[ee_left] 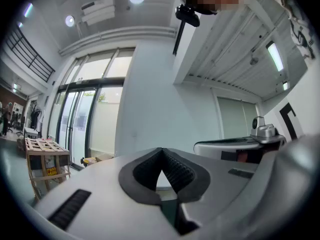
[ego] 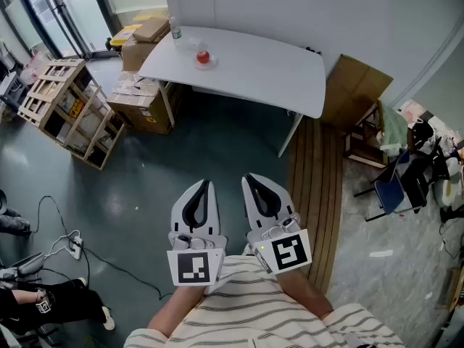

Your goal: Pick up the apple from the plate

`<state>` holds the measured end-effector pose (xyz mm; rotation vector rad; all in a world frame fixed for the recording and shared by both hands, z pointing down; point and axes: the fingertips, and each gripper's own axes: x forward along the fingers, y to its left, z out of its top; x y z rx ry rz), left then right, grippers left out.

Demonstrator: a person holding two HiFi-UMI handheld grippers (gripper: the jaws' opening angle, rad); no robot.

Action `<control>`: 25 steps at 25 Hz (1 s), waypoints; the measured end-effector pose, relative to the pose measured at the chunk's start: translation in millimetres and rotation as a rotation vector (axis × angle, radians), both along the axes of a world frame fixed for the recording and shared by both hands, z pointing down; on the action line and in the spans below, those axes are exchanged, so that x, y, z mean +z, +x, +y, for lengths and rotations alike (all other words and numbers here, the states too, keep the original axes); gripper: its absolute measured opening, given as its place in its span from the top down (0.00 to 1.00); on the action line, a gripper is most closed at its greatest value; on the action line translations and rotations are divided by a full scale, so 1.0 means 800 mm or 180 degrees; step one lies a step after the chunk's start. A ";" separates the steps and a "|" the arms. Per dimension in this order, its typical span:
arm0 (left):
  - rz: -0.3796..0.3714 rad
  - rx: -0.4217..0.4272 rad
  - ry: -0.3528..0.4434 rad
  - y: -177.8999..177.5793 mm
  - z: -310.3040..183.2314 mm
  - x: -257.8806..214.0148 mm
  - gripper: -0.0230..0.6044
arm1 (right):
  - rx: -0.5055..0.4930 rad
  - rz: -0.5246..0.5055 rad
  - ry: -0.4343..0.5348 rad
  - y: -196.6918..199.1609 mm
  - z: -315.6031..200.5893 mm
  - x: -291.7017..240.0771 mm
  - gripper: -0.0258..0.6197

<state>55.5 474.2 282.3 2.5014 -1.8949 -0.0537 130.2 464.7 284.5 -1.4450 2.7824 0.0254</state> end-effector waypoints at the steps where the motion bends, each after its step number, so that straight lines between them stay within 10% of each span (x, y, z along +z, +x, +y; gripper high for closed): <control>1: 0.0001 0.0008 0.0010 0.001 0.000 0.000 0.96 | 0.0008 0.0003 0.0008 0.001 -0.001 0.000 0.96; 25: -0.0078 -0.0262 -0.0022 0.070 0.002 0.019 0.96 | -0.0303 -0.0139 -0.0076 0.064 -0.005 0.025 0.96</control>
